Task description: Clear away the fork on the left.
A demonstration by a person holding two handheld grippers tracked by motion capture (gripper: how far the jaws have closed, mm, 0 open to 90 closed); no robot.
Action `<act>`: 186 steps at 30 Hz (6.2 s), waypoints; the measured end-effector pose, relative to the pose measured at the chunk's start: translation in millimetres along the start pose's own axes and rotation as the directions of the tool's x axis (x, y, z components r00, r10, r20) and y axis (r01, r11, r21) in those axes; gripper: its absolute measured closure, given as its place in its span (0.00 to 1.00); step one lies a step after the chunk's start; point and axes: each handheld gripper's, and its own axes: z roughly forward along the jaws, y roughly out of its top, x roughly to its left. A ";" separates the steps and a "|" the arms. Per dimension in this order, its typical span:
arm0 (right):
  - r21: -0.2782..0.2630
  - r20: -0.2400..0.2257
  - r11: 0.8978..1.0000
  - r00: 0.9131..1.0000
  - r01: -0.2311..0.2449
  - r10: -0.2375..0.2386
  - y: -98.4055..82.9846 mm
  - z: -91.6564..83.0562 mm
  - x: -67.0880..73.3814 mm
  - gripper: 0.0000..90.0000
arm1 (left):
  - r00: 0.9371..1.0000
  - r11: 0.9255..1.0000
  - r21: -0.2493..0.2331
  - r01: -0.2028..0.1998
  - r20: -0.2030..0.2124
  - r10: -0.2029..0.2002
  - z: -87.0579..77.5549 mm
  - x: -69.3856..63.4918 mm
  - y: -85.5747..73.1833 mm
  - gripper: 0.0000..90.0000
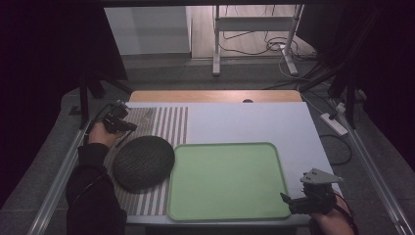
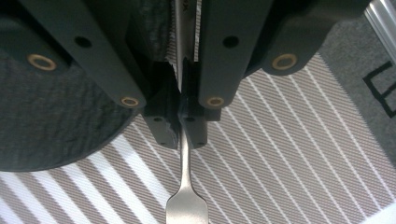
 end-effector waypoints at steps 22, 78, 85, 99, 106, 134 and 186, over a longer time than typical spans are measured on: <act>-0.007 -0.004 1.000 1.000 0.008 -0.008 -0.1 -0.8 0.2 0.00 | 0.998 1.000 0.010 -0.003 0.068 0.003 -14.4 -52.8 -5.8 0.95; -0.008 -0.013 1.000 1.000 0.024 -0.025 -0.1 -1.0 1.4 0.00 | 0.961 0.989 0.065 -0.131 0.253 0.110 8.3 -225.1 -15.9 0.94; -0.006 -0.012 0.999 0.999 0.033 -0.033 0.0 -0.5 2.2 0.00 | 0.952 0.983 0.070 -0.172 0.269 0.148 18.2 -252.2 -11.1 0.94; -0.004 -0.012 0.999 0.999 0.039 -0.039 0.0 -0.4 2.6 0.00 | 0.946 0.969 0.086 -0.231 0.252 0.204 38.1 -273.7 -9.5 0.89; -0.001 -0.011 0.999 0.999 0.044 -0.044 0.2 0.1 3.3 0.00 | 0.916 0.947 0.002 -0.320 0.255 0.309 35.3 -290.7 0.3 0.98; -0.004 -0.011 0.999 0.999 0.042 -0.042 -0.1 -0.5 3.0 0.00 | 0.978 0.988 0.098 -0.123 0.183 0.104 39.4 -221.3 -12.7 0.97; -0.001 -0.010 1.000 1.000 0.028 -0.028 -0.5 -1.1 2.1 0.00 | 0.936 0.965 -0.228 -0.128 0.294 0.194 4.2 -194.4 -45.7 0.00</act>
